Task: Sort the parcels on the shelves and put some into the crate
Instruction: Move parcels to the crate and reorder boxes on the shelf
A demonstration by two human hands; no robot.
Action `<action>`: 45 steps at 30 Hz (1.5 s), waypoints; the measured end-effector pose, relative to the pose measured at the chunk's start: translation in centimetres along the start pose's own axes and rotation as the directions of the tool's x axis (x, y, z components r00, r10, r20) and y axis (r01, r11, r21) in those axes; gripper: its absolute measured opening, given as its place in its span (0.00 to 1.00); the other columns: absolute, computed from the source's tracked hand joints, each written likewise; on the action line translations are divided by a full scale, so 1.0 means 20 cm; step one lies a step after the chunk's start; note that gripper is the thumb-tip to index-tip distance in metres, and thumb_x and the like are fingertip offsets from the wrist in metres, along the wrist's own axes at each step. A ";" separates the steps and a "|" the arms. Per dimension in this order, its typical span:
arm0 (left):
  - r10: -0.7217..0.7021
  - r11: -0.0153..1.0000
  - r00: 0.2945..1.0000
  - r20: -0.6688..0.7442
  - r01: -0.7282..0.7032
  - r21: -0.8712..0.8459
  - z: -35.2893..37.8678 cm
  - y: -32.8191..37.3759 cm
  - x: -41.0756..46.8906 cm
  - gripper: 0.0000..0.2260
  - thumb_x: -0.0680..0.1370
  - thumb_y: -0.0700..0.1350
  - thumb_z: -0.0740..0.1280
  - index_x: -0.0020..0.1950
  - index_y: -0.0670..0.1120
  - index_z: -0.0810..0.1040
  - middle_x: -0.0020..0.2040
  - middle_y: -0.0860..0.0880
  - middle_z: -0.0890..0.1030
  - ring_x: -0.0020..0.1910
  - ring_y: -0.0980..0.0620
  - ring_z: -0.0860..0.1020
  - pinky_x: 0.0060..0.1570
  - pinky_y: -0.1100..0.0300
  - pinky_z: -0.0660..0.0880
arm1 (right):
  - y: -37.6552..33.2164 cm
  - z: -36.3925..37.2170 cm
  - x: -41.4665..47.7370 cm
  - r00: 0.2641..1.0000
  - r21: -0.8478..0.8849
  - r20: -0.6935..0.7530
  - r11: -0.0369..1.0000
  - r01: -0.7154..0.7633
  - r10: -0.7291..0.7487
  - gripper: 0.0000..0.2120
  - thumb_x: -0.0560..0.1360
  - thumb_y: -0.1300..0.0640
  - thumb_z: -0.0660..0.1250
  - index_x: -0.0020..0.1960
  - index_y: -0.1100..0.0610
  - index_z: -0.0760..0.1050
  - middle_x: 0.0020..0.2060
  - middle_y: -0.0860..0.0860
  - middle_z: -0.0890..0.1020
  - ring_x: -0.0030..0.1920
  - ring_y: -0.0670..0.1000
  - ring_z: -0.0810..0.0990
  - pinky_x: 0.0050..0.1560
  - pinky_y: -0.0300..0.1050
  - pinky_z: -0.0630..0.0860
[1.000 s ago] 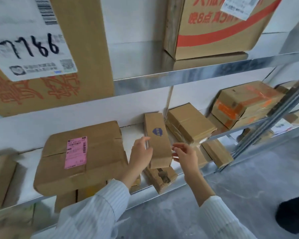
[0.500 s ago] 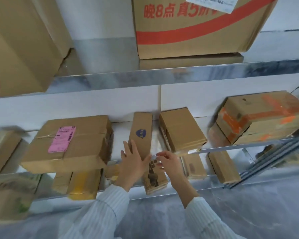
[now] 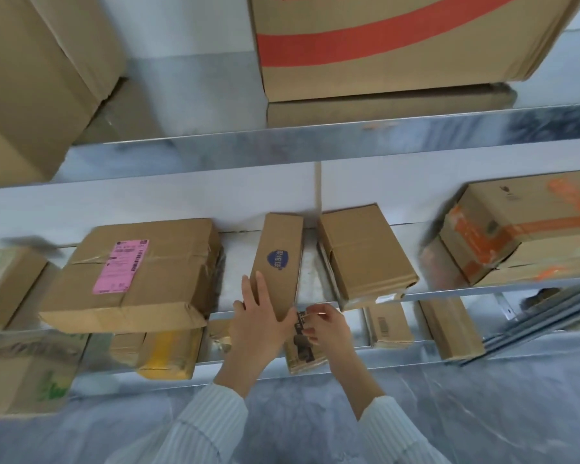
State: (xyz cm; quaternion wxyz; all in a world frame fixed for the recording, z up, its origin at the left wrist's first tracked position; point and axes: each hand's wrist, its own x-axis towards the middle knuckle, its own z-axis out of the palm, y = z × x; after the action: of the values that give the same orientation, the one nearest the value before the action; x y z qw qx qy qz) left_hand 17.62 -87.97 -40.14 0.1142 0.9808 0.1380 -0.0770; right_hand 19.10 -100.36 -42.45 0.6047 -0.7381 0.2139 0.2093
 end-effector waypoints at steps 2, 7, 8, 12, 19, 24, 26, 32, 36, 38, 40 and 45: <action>0.008 1.000 1.000 -0.023 -0.008 -0.014 0.01 -0.03 0.01 0.41 0.77 0.67 0.53 0.78 0.47 0.37 0.79 0.45 0.43 0.69 0.40 0.64 0.55 0.54 0.75 | 0.01 0.03 0.01 1.000 -0.008 -0.004 1.000 -0.021 0.021 0.06 0.77 0.57 0.61 0.45 0.49 0.75 0.43 0.52 0.83 0.43 0.53 0.83 0.52 0.53 0.81; -0.061 0.960 0.998 0.015 0.062 -0.271 -0.04 -0.12 0.03 0.36 0.78 0.63 0.54 0.79 0.51 0.40 0.79 0.49 0.47 0.72 0.39 0.60 0.62 0.48 0.70 | 0.03 0.10 0.02 1.000 -0.018 0.030 1.000 -0.007 0.007 0.08 0.76 0.58 0.60 0.49 0.58 0.77 0.46 0.61 0.83 0.41 0.56 0.81 0.48 0.50 0.79; -0.075 0.929 0.997 0.036 0.083 -0.362 -0.05 -0.14 0.05 0.35 0.79 0.62 0.54 0.79 0.52 0.41 0.78 0.49 0.48 0.72 0.40 0.60 0.64 0.47 0.68 | 0.02 0.12 0.01 0.999 -0.006 0.037 1.000 0.009 -0.009 0.09 0.78 0.57 0.60 0.52 0.57 0.77 0.48 0.61 0.83 0.41 0.55 0.82 0.50 0.52 0.80; -0.028 0.756 0.991 0.133 0.108 -0.645 -0.04 -0.20 0.09 0.34 0.77 0.63 0.55 0.79 0.54 0.47 0.76 0.52 0.55 0.68 0.48 0.66 0.65 0.49 0.70 | -0.05 0.18 0.00 0.996 0.016 0.072 0.999 0.044 -0.045 0.11 0.80 0.45 0.58 0.59 0.45 0.73 0.52 0.49 0.80 0.52 0.54 0.80 0.59 0.56 0.77; -0.043 0.558 0.971 0.235 0.218 -0.801 0.06 -0.27 0.17 0.29 0.76 0.61 0.54 0.76 0.56 0.58 0.73 0.52 0.66 0.69 0.51 0.67 0.71 0.46 0.63 | -0.09 0.21 0.01 0.986 0.005 0.065 0.988 0.154 -0.154 0.21 0.78 0.42 0.61 0.69 0.46 0.70 0.56 0.46 0.79 0.56 0.49 0.78 0.60 0.54 0.77; -0.107 0.604 0.984 0.143 0.178 -0.777 0.03 -0.34 0.14 0.24 0.83 0.49 0.52 0.78 0.48 0.52 0.77 0.44 0.59 0.75 0.44 0.59 0.73 0.46 0.59 | -0.14 0.25 0.03 0.991 -0.037 0.091 0.994 0.099 -0.095 0.30 0.76 0.41 0.64 0.74 0.46 0.60 0.63 0.49 0.75 0.58 0.52 0.76 0.62 0.53 0.76; -0.076 0.618 0.985 0.153 0.167 -0.768 0.03 -0.34 0.14 0.24 0.83 0.50 0.52 0.78 0.51 0.50 0.76 0.48 0.60 0.74 0.47 0.60 0.73 0.47 0.59 | -0.14 0.25 0.03 0.992 0.030 0.087 0.996 0.089 -0.091 0.31 0.76 0.42 0.65 0.75 0.45 0.59 0.62 0.49 0.75 0.56 0.50 0.77 0.61 0.51 0.76; 0.005 0.721 1.000 0.002 -0.002 -0.693 -0.02 -0.29 0.16 0.24 0.83 0.45 0.51 0.76 0.62 0.49 0.75 0.47 0.59 0.65 0.50 0.67 0.64 0.56 0.67 | -0.14 0.26 0.02 0.992 0.057 0.064 0.992 0.109 -0.112 0.26 0.77 0.45 0.65 0.74 0.43 0.63 0.60 0.49 0.78 0.53 0.48 0.78 0.58 0.48 0.77; 0.050 0.928 0.992 -0.120 -0.091 -0.362 -0.14 -0.16 0.18 0.28 0.81 0.42 0.56 0.77 0.61 0.50 0.79 0.49 0.47 0.74 0.43 0.59 0.64 0.46 0.71 | -0.16 0.25 0.01 0.994 0.031 0.050 0.995 0.096 -0.097 0.26 0.78 0.46 0.64 0.74 0.46 0.63 0.62 0.51 0.77 0.55 0.51 0.78 0.59 0.49 0.76; 0.027 0.941 0.995 -0.098 -0.058 -0.334 -0.17 -0.07 0.19 0.26 0.81 0.46 0.56 0.77 0.59 0.51 0.79 0.47 0.47 0.74 0.42 0.56 0.65 0.43 0.68 | -0.14 0.25 0.01 0.998 0.078 0.042 0.996 0.039 -0.042 0.25 0.79 0.46 0.62 0.74 0.49 0.62 0.63 0.52 0.76 0.57 0.52 0.77 0.61 0.51 0.74; 0.011 0.960 0.997 -0.075 -0.032 -0.277 -0.17 0.01 0.20 0.25 0.81 0.50 0.56 0.77 0.56 0.52 0.78 0.46 0.48 0.74 0.41 0.55 0.67 0.43 0.64 | -0.12 0.23 0.01 1.000 0.140 0.017 0.990 -0.007 0.004 0.22 0.81 0.46 0.58 0.72 0.51 0.66 0.63 0.53 0.77 0.59 0.53 0.78 0.62 0.52 0.74; 0.035 0.999 0.998 0.049 -0.033 -0.042 -0.10 0.08 0.21 0.37 0.76 0.63 0.61 0.77 0.51 0.47 0.78 0.46 0.45 0.74 0.39 0.52 0.65 0.41 0.64 | -0.07 0.15 0.01 0.996 0.146 -0.036 0.987 -0.072 0.079 0.13 0.82 0.51 0.56 0.61 0.54 0.72 0.54 0.55 0.80 0.54 0.56 0.80 0.58 0.53 0.76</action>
State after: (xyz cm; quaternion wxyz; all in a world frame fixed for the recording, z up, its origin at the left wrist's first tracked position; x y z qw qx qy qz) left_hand 22.42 -87.90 -38.58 0.1390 0.9782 0.1200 -0.0966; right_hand 19.98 -97.18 -41.97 0.6435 -0.6880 0.2689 0.2004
